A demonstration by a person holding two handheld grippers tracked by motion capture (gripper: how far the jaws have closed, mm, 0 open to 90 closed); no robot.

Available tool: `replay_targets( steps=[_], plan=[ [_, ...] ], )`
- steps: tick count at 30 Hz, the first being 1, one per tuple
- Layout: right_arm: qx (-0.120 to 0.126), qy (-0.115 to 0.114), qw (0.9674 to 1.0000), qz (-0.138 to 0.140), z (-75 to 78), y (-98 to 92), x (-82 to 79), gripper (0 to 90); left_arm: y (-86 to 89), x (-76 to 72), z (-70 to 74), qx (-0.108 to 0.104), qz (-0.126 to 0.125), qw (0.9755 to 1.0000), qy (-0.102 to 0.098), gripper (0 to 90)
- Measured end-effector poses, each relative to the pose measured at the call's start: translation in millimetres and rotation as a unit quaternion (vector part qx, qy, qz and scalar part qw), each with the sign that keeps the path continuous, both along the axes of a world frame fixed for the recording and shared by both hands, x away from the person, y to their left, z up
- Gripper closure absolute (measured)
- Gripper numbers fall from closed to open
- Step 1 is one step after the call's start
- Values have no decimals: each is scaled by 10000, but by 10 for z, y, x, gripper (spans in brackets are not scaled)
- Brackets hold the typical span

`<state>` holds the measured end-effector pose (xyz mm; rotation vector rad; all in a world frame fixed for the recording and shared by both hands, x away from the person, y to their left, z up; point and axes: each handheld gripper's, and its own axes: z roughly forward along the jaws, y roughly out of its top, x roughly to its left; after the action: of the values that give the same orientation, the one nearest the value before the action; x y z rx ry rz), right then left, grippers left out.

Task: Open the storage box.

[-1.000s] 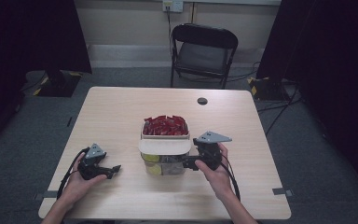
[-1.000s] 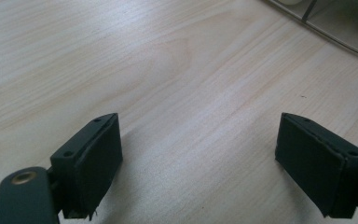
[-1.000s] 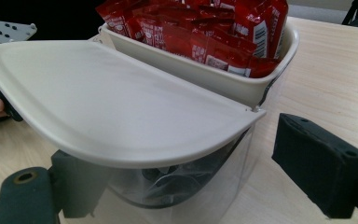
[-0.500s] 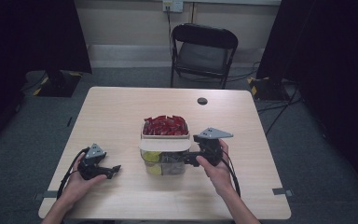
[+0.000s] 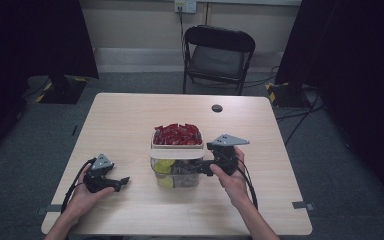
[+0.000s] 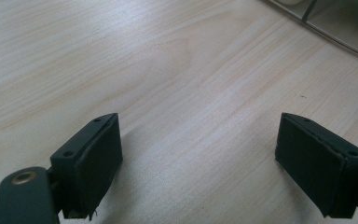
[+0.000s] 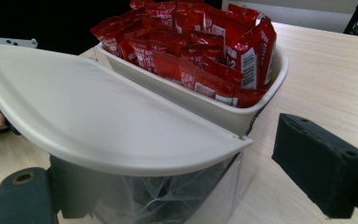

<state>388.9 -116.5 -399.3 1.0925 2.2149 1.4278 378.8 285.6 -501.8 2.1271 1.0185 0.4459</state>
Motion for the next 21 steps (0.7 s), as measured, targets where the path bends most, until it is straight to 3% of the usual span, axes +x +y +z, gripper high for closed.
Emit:
replay_targets(
  steps=[21],
  plan=[
    [102, 67, 9999, -35, -11, -5, 76, 139, 0, 0, 0, -2, 2, 10000, 1, 142]
  ],
)
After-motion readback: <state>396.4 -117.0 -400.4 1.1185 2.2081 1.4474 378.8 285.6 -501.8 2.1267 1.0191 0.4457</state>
